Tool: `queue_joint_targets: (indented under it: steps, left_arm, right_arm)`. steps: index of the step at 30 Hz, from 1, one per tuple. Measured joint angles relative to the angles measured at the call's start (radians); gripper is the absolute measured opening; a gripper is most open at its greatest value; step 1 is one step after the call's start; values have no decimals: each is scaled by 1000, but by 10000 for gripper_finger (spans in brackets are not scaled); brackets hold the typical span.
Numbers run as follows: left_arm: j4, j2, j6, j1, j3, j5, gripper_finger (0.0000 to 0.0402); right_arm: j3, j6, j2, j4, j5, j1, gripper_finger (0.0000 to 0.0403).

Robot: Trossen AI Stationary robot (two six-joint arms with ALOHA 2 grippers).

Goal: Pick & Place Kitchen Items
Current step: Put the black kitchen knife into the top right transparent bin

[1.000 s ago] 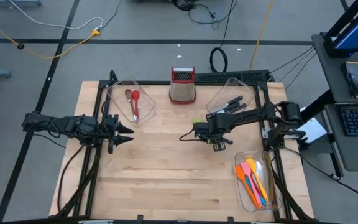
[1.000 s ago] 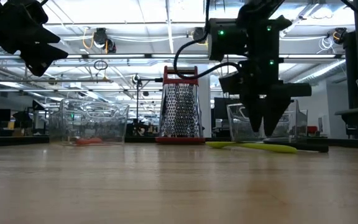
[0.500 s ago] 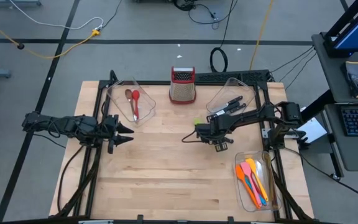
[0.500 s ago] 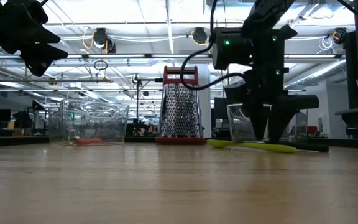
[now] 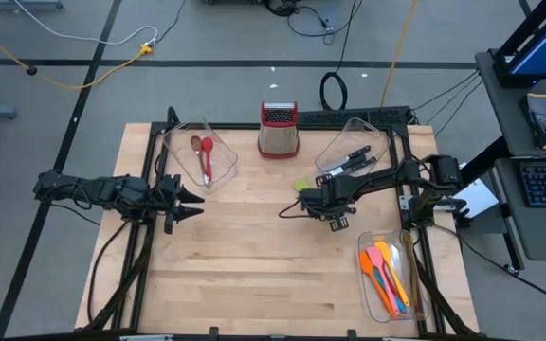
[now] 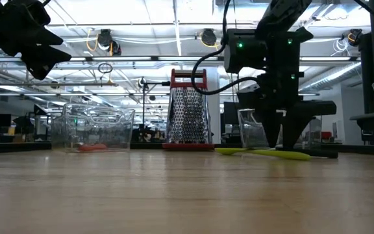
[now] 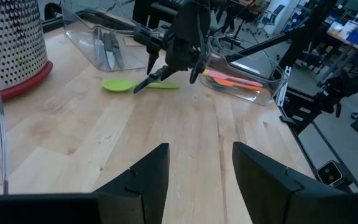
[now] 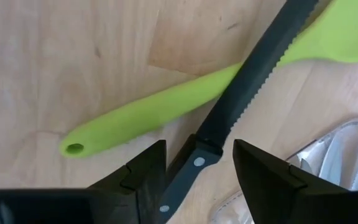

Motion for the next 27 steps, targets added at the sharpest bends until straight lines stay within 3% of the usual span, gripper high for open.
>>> queue_joint_targets:
  steps: [27]
  left_arm:
    - [0,0,-3,0,0,0,177]
  right_arm:
    - [-1,19,2,-55,-59,0,119]
